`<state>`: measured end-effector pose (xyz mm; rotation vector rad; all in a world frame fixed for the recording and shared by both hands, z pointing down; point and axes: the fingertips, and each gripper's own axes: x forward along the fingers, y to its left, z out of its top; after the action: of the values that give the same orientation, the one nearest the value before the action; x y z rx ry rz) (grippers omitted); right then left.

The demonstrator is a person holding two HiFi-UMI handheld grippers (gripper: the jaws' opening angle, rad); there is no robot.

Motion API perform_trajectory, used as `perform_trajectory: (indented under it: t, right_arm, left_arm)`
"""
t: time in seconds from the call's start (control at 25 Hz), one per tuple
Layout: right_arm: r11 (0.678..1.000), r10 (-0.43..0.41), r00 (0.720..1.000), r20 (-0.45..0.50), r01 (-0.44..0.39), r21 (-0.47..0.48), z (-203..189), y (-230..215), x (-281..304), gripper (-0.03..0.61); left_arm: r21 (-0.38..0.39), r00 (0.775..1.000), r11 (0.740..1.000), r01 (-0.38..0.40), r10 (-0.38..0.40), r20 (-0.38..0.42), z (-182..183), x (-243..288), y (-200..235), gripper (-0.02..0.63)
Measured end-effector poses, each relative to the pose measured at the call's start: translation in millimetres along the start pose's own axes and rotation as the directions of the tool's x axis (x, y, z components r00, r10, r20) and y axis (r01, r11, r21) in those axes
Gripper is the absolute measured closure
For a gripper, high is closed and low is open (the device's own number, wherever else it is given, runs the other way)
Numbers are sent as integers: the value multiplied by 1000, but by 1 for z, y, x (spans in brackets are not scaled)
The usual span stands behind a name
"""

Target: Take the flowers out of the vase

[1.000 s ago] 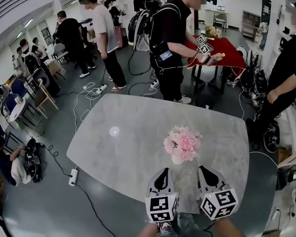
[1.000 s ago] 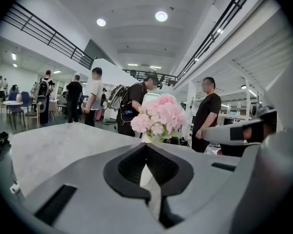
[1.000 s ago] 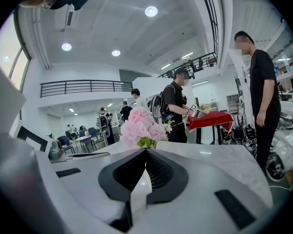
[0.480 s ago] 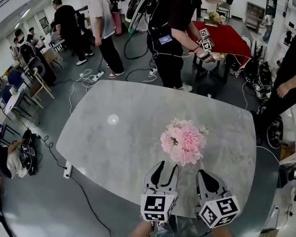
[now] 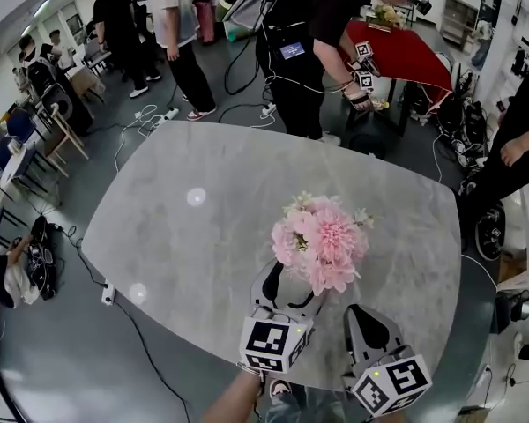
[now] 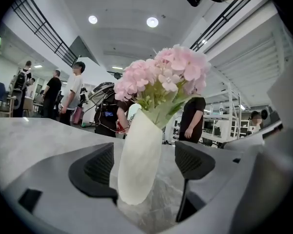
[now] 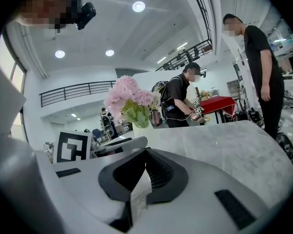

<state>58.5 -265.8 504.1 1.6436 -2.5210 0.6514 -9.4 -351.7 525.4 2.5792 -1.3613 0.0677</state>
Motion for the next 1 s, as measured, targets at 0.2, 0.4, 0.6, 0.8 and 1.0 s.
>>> perform_trajectory:
  t: [0.2, 0.4, 0.6, 0.8, 1.0]
  right_arm:
    - [1000, 9, 1000, 5, -9, -25, 2, -2, 1, 561]
    - [999, 24, 1000, 11, -23, -39, 4, -2, 3, 561]
    - [998, 32, 999, 9, -31, -46, 8, -2, -1, 561]
    - [998, 38, 999, 11, -38, -50, 11, -1, -4, 561]
    - [998, 36, 999, 16, -36, -44, 13, -3, -2, 561]
  left_arm:
    - [11, 999, 999, 38, -38, -26, -5, 18, -4, 224]
    - [38, 999, 999, 24, -23, -29, -10, 26, -3, 227]
    - [7, 1000, 1000, 6, -6, -25, -13, 28, 0, 231]
    - [10, 999, 1000, -13, 13, -34, -17, 28, 3, 247]
    - [17, 999, 999, -35, 36, -23, -15, 28, 7, 290]
